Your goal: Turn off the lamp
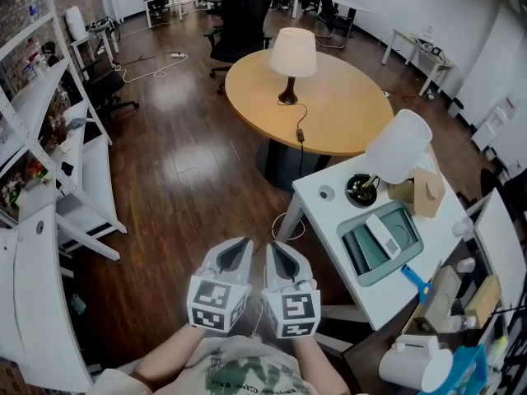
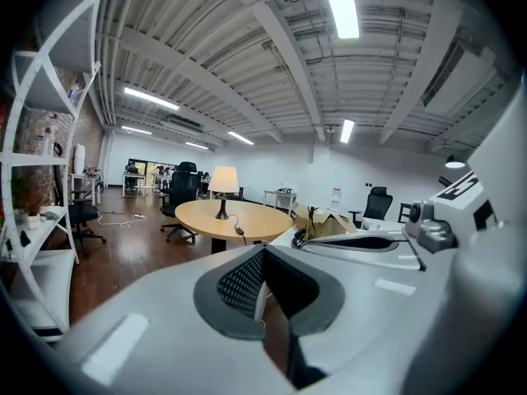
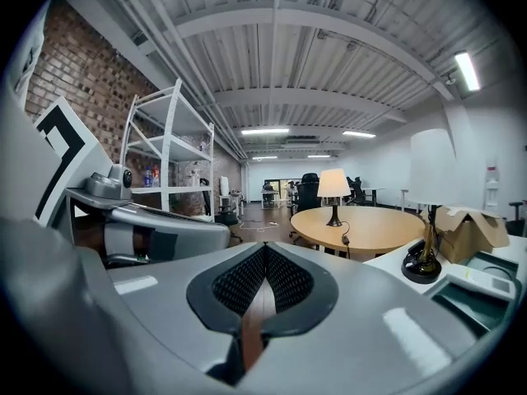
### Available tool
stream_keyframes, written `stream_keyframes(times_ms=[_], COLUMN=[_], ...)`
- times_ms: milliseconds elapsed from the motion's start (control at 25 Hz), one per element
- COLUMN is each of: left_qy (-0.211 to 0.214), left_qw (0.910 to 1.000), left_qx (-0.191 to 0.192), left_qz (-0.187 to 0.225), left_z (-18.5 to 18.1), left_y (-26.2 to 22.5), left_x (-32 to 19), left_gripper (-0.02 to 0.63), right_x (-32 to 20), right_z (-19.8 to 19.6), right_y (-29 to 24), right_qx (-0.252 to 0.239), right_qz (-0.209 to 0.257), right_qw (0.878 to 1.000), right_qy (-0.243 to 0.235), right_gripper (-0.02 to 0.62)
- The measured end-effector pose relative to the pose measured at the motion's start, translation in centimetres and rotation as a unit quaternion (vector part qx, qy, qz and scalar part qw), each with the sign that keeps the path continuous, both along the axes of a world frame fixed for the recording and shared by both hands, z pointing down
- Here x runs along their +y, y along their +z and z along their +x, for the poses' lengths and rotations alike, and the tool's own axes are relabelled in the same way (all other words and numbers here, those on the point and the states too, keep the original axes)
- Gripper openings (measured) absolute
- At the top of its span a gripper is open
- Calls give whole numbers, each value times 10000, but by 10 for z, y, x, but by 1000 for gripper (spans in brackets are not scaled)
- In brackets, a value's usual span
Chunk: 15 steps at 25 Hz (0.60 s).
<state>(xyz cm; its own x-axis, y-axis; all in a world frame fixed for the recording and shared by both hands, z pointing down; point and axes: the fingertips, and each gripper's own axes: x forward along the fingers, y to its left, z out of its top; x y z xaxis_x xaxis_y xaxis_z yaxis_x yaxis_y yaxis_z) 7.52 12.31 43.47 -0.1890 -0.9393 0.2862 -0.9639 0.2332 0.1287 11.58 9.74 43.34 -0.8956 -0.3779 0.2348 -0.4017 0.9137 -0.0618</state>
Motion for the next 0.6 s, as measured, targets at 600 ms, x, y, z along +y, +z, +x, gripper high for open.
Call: stream_keyframes(times_ms=[600], left_qy=[855], left_qw=[9962], left_qx=[128], left_qz=[76], left_z=[-172], left_y=[-7], left_x=[-60], left_gripper=[3], right_x=[-54], right_z=[-178], right_y=[-10], right_qx=[201], right_qz=[141], right_qw=[9968], right_qy=[764], right_gripper=[0])
